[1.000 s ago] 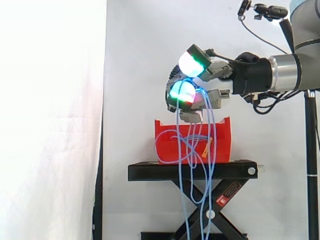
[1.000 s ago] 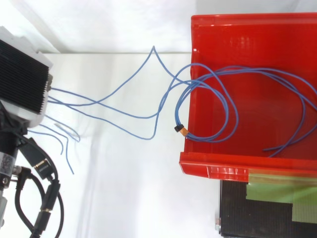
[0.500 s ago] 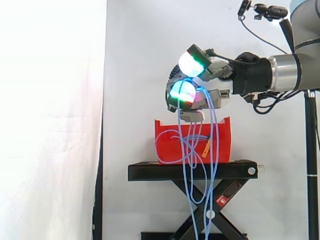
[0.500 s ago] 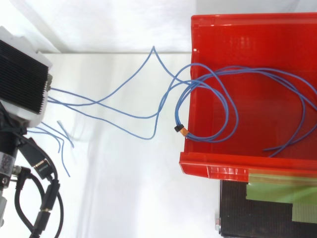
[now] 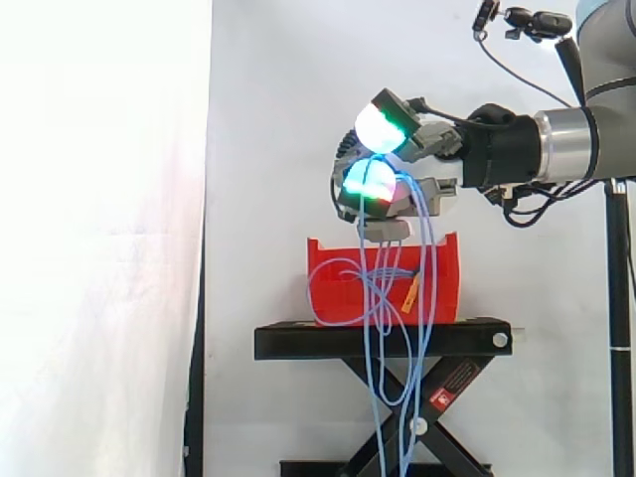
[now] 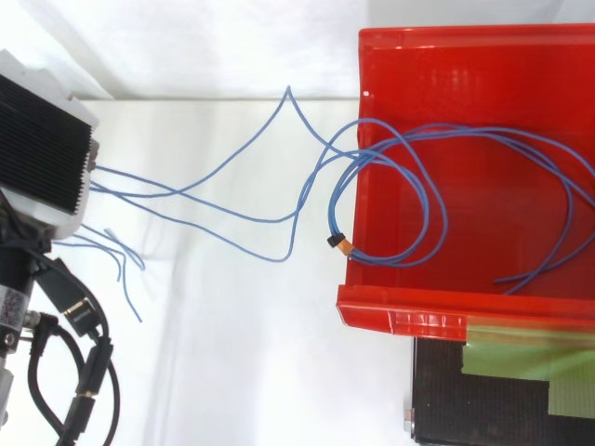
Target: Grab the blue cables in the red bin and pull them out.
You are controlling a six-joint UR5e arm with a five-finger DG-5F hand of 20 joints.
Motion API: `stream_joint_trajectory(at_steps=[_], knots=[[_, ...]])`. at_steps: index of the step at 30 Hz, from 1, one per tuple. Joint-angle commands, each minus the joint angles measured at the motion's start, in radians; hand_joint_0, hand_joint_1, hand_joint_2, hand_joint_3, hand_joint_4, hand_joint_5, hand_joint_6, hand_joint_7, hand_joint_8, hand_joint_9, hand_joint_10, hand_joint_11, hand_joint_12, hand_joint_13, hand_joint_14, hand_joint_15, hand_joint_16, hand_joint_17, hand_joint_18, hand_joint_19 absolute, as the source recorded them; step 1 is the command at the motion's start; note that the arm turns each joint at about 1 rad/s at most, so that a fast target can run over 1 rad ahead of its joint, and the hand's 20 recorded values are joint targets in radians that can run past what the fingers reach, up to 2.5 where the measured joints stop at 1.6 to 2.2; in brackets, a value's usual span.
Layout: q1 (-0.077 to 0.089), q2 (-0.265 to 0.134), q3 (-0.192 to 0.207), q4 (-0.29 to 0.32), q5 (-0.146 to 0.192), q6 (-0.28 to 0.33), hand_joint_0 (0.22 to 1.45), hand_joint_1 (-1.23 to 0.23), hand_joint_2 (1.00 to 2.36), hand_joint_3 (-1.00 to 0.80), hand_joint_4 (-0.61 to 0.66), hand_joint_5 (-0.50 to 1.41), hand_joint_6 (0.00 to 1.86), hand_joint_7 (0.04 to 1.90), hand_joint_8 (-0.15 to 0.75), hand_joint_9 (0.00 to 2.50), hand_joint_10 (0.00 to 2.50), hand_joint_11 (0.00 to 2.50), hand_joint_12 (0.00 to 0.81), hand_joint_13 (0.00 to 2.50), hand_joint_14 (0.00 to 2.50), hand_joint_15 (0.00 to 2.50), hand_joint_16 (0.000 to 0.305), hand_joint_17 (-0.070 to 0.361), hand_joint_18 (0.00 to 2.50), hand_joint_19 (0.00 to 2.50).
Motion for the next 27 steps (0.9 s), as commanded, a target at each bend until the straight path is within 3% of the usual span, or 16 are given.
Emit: stream_joint_trajectory(at_steps=[1,10,27], knots=[[0.001,0.000,0.000,0.000,-0.001,0.000,0.70,-0.81,1.00,-1.00,0.25,1.05,0.30,0.76,0.258,1.53,0.04,1.30,0.337,1.14,2.50,0.77,0.048,0.109,1.15,1.59],[0.001,0.000,0.000,0.000,0.001,0.000,0.77,-0.89,1.00,-1.00,0.23,1.02,0.34,0.76,0.239,1.50,0.04,1.32,0.322,1.11,2.50,0.82,0.045,0.101,1.16,1.78],[-0.001,0.000,0.000,0.000,-0.004,0.001,0.74,-0.97,1.00,-1.00,0.26,0.95,0.46,0.68,0.251,1.46,0.04,1.32,0.334,1.09,2.50,0.79,0.048,0.107,1.11,1.73]])
